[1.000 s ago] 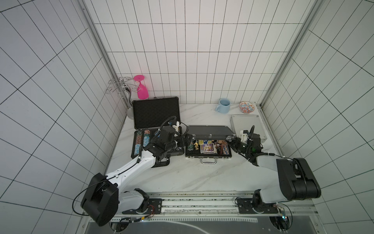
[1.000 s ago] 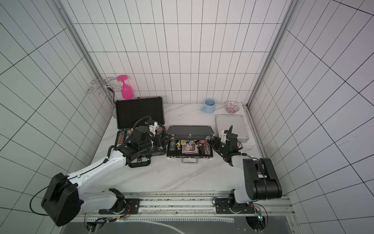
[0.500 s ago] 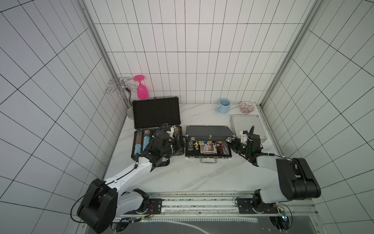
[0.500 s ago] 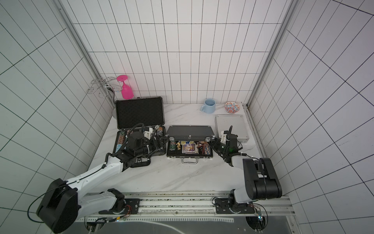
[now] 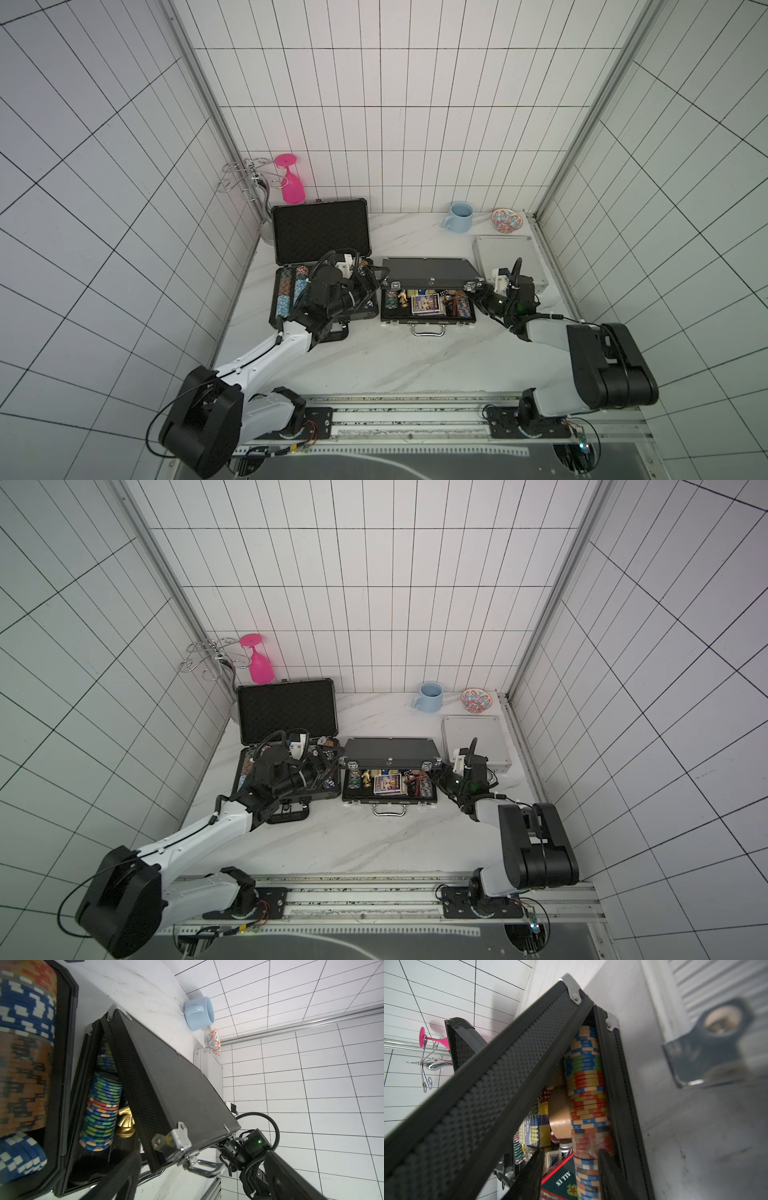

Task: Close the poker set cases
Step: Close the lid of the poker set case.

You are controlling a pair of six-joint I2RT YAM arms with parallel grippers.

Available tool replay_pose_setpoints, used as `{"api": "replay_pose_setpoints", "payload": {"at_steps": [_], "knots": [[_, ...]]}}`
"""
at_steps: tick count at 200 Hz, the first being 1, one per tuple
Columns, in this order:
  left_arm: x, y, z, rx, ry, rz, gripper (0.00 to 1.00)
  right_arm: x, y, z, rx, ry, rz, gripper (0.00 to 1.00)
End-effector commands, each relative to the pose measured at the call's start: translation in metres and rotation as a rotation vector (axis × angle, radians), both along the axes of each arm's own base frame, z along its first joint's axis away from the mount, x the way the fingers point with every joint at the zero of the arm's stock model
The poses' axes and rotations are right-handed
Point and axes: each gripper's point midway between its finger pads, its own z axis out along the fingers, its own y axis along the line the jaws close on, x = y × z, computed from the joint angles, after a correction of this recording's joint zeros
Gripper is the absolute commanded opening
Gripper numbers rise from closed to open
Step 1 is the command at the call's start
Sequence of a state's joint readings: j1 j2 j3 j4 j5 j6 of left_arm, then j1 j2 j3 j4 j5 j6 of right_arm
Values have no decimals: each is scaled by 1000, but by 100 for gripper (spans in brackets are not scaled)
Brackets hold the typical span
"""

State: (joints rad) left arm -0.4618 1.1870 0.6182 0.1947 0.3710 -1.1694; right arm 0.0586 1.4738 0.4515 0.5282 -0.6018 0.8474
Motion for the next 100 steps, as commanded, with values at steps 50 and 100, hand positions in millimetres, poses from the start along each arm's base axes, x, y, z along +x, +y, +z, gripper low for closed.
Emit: {"api": "replay_pose_setpoints", "payload": {"at_steps": [50, 100], "knots": [[7, -20, 0, -66, 21, -30, 93, -5, 1, -1, 1, -7, 14, 45], [16, -37, 3, -75, 6, -38, 90, -6, 0, -2, -7, 6, 17, 45]]}}
